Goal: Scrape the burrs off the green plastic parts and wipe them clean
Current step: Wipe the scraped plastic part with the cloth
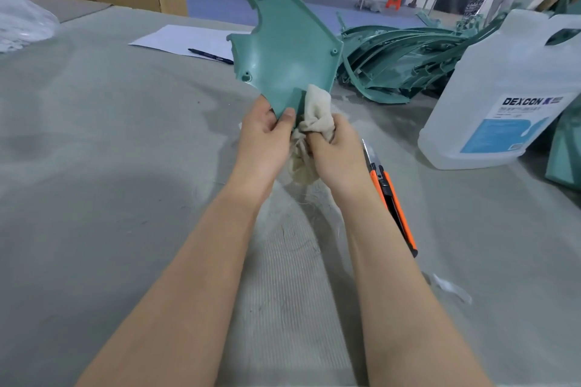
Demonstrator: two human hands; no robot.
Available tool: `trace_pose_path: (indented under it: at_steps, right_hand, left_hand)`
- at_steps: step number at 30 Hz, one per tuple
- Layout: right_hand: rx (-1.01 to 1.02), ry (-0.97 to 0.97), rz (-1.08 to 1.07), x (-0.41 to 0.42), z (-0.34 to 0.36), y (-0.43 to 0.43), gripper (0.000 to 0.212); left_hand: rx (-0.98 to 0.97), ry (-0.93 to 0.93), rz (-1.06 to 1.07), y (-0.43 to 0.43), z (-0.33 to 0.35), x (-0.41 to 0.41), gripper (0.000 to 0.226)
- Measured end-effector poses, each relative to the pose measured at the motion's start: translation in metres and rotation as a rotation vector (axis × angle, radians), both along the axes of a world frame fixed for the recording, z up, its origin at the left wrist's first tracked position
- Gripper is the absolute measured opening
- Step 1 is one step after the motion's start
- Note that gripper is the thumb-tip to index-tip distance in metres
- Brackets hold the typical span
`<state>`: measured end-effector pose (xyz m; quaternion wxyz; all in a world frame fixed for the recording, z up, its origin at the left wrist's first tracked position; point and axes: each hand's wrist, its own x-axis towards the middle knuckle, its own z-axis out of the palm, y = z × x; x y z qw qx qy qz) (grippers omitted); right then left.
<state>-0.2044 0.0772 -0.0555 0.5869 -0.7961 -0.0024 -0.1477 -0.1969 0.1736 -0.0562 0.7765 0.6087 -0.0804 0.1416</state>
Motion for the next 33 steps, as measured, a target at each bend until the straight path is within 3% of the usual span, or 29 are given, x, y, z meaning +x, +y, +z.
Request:
trace_pose_path:
  at_steps: [5, 8, 11, 18, 24, 30, 33]
  right_hand:
    - [-0.154, -0.04, 0.035, -0.001, 0.002, 0.001, 0.01]
    - [-0.106, -0.017, -0.011, 0.001, 0.0, -0.001, 0.004]
    - [-0.133, -0.031, -0.084, 0.003, -0.004, -0.003, 0.019]
    - [-0.163, -0.144, -0.136, -0.002, -0.007, 0.007, 0.007]
    - [-0.217, -0.105, -0.092, 0.002, -0.006, 0.001, 0.025]
    - [0.131, -0.044, -0.412, 0.014, -0.007, -0.038, 0.033]
    - [0.346, -0.065, -0.476, 0.015, -0.005, -0.043, 0.015]
  left_hand:
    - [0.021, 0.025, 0.015, 0.004, 0.002, 0.001, 0.026]
    - [0.087, 0.035, 0.005, 0.001, 0.003, -0.003, 0.027]
    - [0.23, -0.014, -0.009, -0.004, 0.004, -0.006, 0.027]
    - [0.397, -0.033, 0.032, 0.008, 0.014, -0.004, 0.03]
    - [0.469, 0.005, -0.003, 0.025, 0.013, -0.001, 0.027]
    - [0.614, 0.068, -0.212, 0.017, 0.004, -0.007, 0.033]
    - [0.584, 0.063, -0.186, 0.018, 0.004, -0.007, 0.025]
